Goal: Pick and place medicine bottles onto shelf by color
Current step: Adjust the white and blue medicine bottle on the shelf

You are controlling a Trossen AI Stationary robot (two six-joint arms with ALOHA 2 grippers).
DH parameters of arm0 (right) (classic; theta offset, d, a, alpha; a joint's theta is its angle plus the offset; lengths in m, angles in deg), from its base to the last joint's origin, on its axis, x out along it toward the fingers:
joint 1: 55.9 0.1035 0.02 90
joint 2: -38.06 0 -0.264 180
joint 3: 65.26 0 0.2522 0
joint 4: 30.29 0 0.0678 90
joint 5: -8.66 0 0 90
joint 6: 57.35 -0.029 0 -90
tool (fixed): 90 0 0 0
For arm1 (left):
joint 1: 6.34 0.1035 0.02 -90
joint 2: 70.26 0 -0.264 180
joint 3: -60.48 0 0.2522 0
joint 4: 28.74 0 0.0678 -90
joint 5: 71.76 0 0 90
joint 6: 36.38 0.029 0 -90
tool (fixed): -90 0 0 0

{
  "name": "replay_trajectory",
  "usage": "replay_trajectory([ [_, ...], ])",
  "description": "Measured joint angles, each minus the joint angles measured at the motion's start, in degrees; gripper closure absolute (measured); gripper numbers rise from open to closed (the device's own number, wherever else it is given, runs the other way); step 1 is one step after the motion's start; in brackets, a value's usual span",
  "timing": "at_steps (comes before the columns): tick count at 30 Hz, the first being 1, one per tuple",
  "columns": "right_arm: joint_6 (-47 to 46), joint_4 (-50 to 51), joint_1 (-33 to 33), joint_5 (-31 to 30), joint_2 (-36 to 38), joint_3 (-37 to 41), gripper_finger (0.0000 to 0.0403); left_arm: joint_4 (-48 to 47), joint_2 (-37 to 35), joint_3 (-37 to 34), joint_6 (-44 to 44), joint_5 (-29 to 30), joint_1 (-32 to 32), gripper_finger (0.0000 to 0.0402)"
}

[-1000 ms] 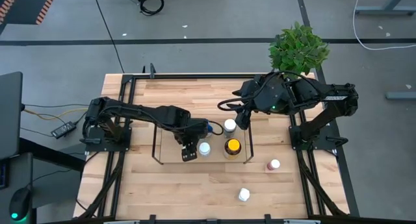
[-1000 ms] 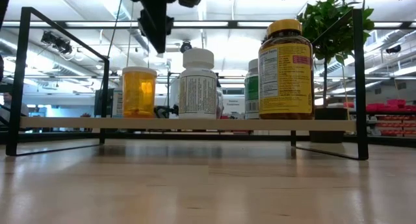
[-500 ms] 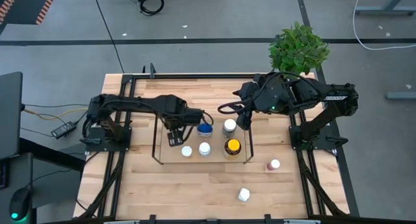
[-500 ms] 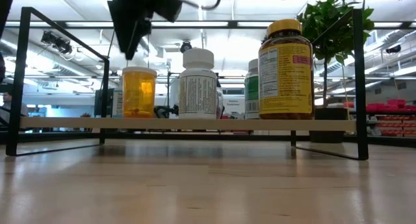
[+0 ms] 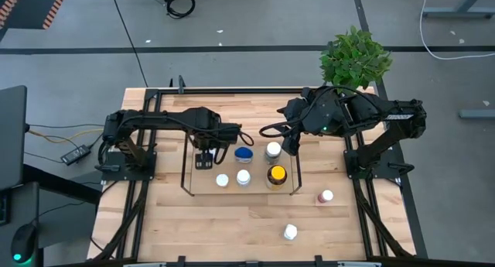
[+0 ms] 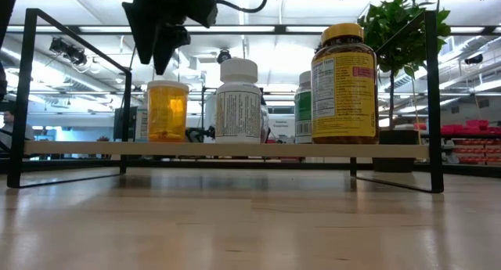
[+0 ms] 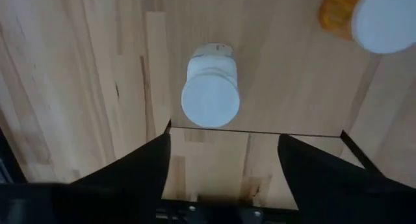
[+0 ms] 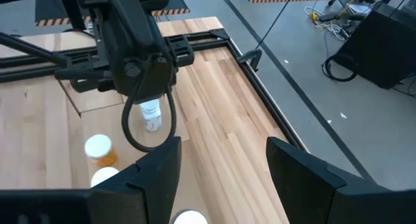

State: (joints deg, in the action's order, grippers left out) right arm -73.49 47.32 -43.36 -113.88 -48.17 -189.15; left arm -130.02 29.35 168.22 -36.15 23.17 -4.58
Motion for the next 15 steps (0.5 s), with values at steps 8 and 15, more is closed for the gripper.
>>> replay_trajectory([
  [8, 0.11, -0.07, -0.02, -3.46, 0.00, 0.00, 0.0171, 3.47, -0.06, -1.97, 4.90, 2.97, 0.12, 0.0050],
  [15, -1.57, -0.10, -0.04, -5.18, 0.00, 0.00, 0.0171, 6.31, -0.02, -8.07, 6.30, 2.97, 0.33, 0.0043],
])
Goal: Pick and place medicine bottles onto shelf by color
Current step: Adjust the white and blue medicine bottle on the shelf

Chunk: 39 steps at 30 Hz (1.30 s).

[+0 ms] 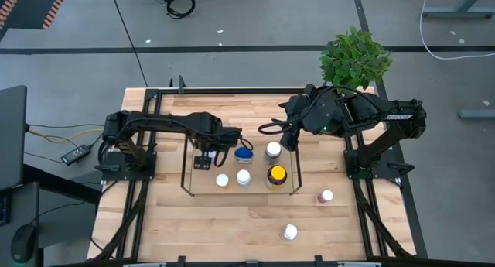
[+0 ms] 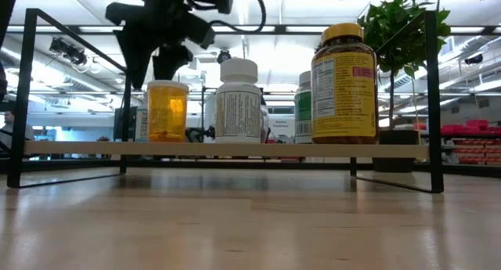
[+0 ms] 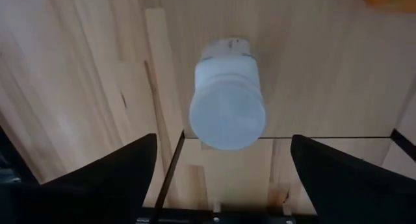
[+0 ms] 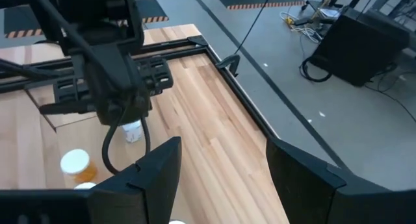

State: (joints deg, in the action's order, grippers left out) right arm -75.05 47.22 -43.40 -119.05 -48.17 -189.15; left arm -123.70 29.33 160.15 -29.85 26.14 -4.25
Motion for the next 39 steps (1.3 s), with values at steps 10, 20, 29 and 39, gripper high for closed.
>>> replay_trajectory([
  [10, -2.78, -0.01, 0.00, -0.98, 0.00, 0.00, 0.0171, 4.14, 0.00, -1.20, -0.88, -0.24, -0.04, 0.0046],
  [20, -2.75, -0.01, -0.02, -1.28, 0.00, 0.00, 0.0171, 3.81, 0.17, -1.20, -0.85, -0.99, 0.37, 0.0048],
  [29, -2.70, -0.01, -0.01, -1.29, 0.00, 0.00, 0.0171, 3.86, 0.17, -1.20, -1.19, -3.06, 0.33, 0.0121],
  [39, -1.81, -0.01, -0.02, -1.29, 0.00, 0.00, 0.0171, 5.57, 0.17, -1.20, -1.04, -3.26, 0.33, 0.0193],
])
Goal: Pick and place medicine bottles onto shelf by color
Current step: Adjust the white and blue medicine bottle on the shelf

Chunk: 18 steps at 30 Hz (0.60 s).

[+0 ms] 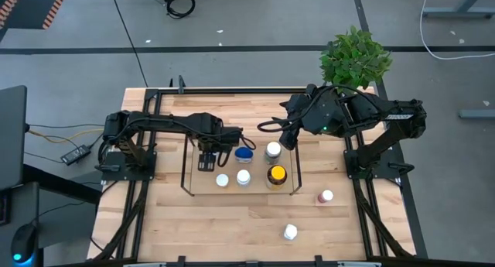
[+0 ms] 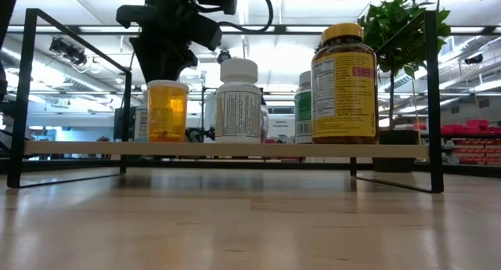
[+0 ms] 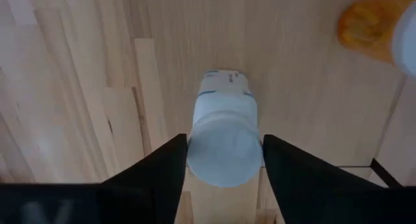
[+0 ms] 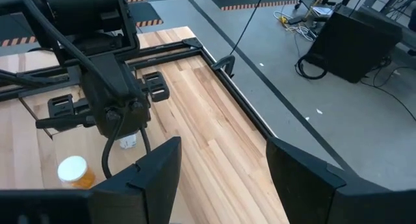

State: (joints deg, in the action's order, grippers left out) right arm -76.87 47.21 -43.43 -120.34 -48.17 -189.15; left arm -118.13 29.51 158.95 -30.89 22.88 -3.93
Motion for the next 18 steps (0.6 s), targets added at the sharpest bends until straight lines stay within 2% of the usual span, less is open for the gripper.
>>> replay_trajectory([
  [8, 0.02, 0.00, 0.00, 0.02, 0.00, 0.00, 0.0171, 1.33, 0.00, 0.00, -0.34, 0.02, 0.00, 0.0219],
  [18, 0.03, 0.00, 0.00, 0.00, 0.00, 0.00, 0.0171, 6.79, 0.00, 0.02, -1.93, -1.18, -0.02, 0.0213],
])
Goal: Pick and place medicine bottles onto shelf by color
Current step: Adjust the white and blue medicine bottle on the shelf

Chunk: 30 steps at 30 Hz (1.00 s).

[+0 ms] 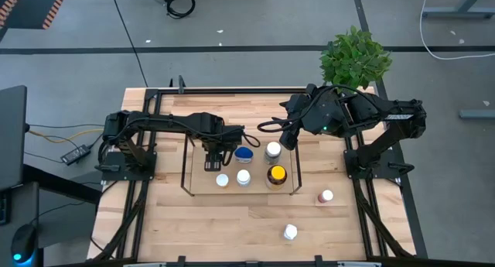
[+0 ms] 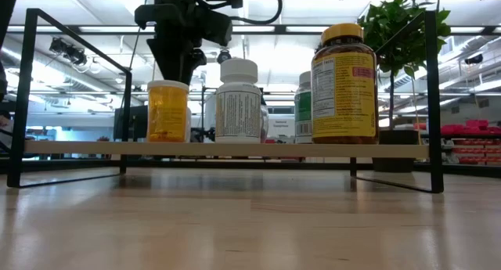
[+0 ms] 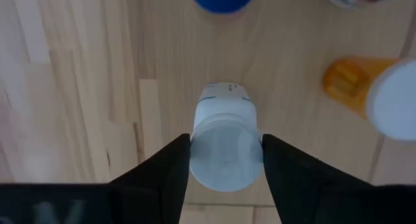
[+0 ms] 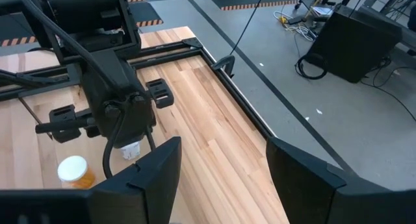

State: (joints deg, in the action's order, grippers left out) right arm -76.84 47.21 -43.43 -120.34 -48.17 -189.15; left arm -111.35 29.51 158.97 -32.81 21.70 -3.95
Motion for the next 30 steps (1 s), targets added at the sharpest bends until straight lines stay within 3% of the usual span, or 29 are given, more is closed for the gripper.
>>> replay_trajectory([
  [21, -0.90, 0.00, 0.00, 0.02, 0.00, 0.00, 0.0171, 3.26, 0.00, 0.00, 0.12, -0.41, -0.63, 0.0214],
  [30, -0.90, 0.00, 0.02, 0.02, 0.00, 0.01, 0.0171, 3.11, 0.11, -0.02, 0.10, 2.08, -0.57, 0.0171],
])
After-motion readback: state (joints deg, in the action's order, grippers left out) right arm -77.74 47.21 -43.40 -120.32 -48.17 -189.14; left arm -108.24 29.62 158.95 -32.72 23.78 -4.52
